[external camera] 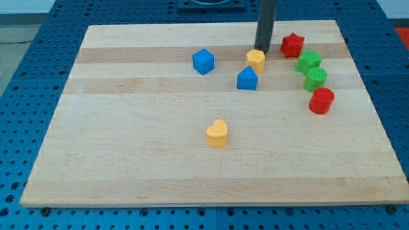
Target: Move the red star to the top of the green star
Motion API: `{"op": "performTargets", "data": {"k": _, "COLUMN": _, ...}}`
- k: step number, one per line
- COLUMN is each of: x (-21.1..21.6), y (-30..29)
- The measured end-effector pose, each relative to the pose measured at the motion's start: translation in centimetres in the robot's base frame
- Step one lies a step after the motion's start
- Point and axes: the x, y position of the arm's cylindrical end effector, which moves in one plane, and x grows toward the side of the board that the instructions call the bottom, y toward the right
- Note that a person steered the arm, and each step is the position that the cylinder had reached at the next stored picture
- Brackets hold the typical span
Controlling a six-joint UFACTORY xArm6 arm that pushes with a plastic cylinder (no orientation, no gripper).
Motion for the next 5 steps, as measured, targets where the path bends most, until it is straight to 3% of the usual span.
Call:
{"op": "performTargets", "data": {"k": 3, "x": 0.0, "y": 5.0}}
{"op": "performTargets", "data": {"k": 5, "x": 0.0, "y": 4.7}}
